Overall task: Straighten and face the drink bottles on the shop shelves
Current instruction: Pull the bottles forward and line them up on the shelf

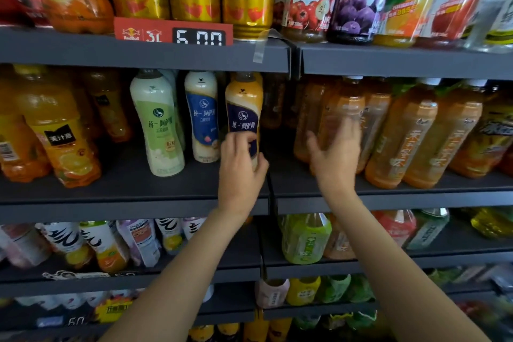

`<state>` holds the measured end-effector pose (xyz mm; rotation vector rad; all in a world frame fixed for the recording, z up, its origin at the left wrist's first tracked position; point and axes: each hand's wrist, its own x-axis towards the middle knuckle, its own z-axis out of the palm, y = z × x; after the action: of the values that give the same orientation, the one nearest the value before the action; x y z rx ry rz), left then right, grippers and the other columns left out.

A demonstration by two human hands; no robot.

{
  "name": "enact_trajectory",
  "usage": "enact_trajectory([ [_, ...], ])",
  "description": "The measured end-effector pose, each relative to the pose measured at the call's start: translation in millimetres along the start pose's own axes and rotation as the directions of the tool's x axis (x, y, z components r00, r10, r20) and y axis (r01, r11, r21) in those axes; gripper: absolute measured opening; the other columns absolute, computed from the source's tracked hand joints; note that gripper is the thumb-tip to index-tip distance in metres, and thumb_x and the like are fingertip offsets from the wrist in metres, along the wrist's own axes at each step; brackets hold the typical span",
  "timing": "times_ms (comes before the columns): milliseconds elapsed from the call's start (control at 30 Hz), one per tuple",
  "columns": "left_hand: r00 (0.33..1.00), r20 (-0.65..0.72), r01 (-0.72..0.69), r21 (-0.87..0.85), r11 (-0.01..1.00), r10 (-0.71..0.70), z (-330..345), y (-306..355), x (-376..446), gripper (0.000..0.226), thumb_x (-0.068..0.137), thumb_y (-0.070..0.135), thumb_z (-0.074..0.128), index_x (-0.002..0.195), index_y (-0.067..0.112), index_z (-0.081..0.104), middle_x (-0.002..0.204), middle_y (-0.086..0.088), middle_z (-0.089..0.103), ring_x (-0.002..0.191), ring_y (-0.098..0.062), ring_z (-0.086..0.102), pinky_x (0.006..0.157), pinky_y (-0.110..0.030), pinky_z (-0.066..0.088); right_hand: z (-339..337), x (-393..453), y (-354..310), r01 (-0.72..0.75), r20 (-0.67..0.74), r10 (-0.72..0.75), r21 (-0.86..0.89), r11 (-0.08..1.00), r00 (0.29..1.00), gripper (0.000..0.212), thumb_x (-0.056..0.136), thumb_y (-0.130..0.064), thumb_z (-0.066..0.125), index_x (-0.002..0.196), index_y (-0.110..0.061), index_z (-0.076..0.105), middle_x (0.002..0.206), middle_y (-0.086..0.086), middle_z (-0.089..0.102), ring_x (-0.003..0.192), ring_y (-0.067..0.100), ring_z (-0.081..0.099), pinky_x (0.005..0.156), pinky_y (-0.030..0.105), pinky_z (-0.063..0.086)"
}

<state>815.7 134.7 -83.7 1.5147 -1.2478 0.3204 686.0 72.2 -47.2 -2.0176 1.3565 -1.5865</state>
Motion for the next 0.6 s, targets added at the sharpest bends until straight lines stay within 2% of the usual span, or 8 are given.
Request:
enact_trajectory([
  [67,0.997,0.06,-0.044,0.004,0.999,0.043,12,15,3,0.029,0.081,0.003,0.062,0.109,0.003,0.053,0.106,-0.011,0.051,0.1,-0.025,0.052,0.086,-0.03,0.043,-12,7,7,-0.082,-0.141,0.079,-0.013,0.997,0.987,0.055,0.082,-0.019,0.07,0.125,0.001,0.041,0.129,0.017,0.039,0.121,0.029,0.041,0.102,0.032,0.039],
  [100,0.996,0.08,-0.04,-0.003,0.999,0.04,17,22,4,0.029,0.082,0.004,0.061,0.11,0.003,0.053,0.107,-0.011,0.051,0.101,-0.024,0.052,0.086,-0.028,0.041,-15,10,13,-0.122,-0.132,0.118,-0.02,0.992,0.984,0.062,0.08,-0.02,0.072,0.128,0.002,0.039,0.13,0.018,0.037,0.123,0.03,0.039,0.101,0.033,0.038],
  [167,0.996,0.084,-0.036,-0.013,0.999,0.037,25,29,5,0.029,0.083,0.004,0.061,0.111,0.003,0.053,0.107,-0.011,0.051,0.103,-0.024,0.053,0.085,-0.026,0.04,-16,13,23,-0.195,0.002,0.197,-0.101,0.976,0.98,0.072,0.079,-0.027,0.073,0.132,0.001,0.034,0.132,0.019,0.038,0.125,0.033,0.038,0.101,0.038,0.037],
  [233,0.996,0.082,-0.032,-0.013,0.999,0.033,28,29,3,0.029,0.083,0.004,0.061,0.111,0.002,0.053,0.106,-0.011,0.051,0.102,-0.025,0.053,0.086,-0.03,0.045,-13,16,29,-0.229,0.115,0.254,-0.196,0.953,0.96,0.075,0.079,-0.034,0.072,0.133,0.0,0.031,0.133,0.019,0.042,0.124,0.034,0.041,0.096,0.041,0.039],
  [333,1.0,-0.003,-0.018,0.015,1.0,0.018,24,21,-1,0.031,0.081,0.006,0.062,0.11,0.003,0.052,0.104,-0.01,0.049,0.098,-0.025,0.053,0.086,-0.044,0.048,-14,18,30,-0.23,0.104,0.255,-0.205,0.951,0.961,0.068,0.078,-0.035,0.072,0.125,0.0,0.038,0.126,0.018,0.046,0.119,0.035,0.046,0.092,0.043,0.041],
  [467,0.962,-0.183,0.192,-0.078,0.978,-0.203,12,0,3,0.042,0.077,0.013,0.069,0.112,0.003,0.048,0.11,-0.005,0.039,0.105,-0.028,0.048,0.091,-0.045,0.045,-8,-1,22,-0.11,0.125,0.128,-0.146,0.983,0.984,0.062,0.073,-0.037,0.075,0.11,0.001,0.043,0.113,0.016,0.05,0.109,0.033,0.05,0.082,0.04,0.043],
  [533,0.938,-0.15,0.302,-0.094,0.949,-0.314,11,-11,7,0.054,0.074,0.022,0.073,0.117,0.003,0.045,0.118,-0.01,0.039,0.114,-0.032,0.044,0.098,-0.05,0.041,4,-3,11,-0.073,0.206,0.099,-0.129,0.989,0.974,0.064,0.073,-0.04,0.075,0.112,0.0,0.044,0.115,0.015,0.05,0.109,0.031,0.051,0.082,0.038,0.045],
  [600,0.93,-0.044,0.364,-0.046,0.93,-0.366,13,-17,10,0.064,0.074,0.024,0.076,0.124,0.002,0.043,0.127,-0.016,0.041,0.122,-0.033,0.037,0.105,-0.048,0.033,21,4,0,-0.067,0.271,0.099,-0.124,0.99,0.957,0.071,0.072,-0.045,0.075,0.118,-0.002,0.043,0.121,0.014,0.05,0.113,0.031,0.049,0.088,0.04,0.047],
])
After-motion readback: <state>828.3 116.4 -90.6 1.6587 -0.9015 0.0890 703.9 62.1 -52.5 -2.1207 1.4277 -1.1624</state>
